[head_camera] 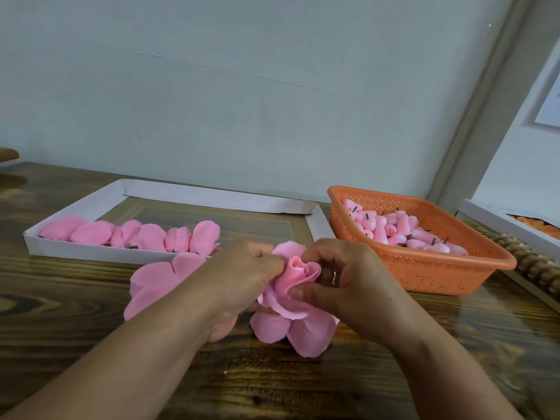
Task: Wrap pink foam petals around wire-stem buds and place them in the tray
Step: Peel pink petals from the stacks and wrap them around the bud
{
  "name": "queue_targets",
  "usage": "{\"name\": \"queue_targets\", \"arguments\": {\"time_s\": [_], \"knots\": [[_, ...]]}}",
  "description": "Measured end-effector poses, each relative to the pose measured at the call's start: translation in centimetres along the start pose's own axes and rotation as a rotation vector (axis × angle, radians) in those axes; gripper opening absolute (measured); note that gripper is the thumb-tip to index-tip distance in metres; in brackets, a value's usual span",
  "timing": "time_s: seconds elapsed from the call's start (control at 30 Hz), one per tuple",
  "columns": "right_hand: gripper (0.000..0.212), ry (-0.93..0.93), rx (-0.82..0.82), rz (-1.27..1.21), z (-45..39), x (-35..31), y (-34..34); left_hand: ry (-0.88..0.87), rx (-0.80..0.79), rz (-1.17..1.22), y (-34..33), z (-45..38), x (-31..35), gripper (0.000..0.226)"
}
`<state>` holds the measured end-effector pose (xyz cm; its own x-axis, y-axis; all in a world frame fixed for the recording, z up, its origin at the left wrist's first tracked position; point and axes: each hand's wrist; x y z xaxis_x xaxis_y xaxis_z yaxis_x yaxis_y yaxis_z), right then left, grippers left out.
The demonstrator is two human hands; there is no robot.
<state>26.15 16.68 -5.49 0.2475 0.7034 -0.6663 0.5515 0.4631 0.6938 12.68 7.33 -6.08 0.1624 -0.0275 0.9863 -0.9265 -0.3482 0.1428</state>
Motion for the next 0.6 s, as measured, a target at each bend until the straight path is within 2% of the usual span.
{"name": "queue_targets", "arguments": {"time_s": [0.1,0.23,0.4,0.53,0.6], "knots": [[0.023,-0.002,0.029,0.033,0.1,-0.23,-0.09,-0.01,-0.023,-0.028,0.29,0.02,-0.04,0.037],[0.05,-0.052,0.043,-0.025,-0.01,-0.33,-0.21,-0.024,-0.044,-0.104,0.7,-0.02,-0.1,0.03],[0.026,-0.044,0.058,0.063,0.17,-0.52,0.02,-0.044,-0.06,-0.152,0.91,-0.19,-0.27,0.026],[0.024,0.056,0.082,0.132,0.09,-0.73,-0.01,-0.029,-0.059,-0.167,0.95,-0.08,-0.1,0.03],[0.022,0.047,0.069,0.121,0.14,-0.74,-0.07,-0.029,-0.041,-0.179,0.82,-0.03,-0.1,0.035]]}}
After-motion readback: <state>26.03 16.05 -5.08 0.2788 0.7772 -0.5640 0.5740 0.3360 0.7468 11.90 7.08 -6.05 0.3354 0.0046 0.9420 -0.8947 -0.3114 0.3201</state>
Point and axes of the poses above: each hand's wrist, its own z-axis away from the middle knuckle, its own y-axis out of the back of the hand, x = y × z, and after that the axes turned 7 degrees about -y, right-handed
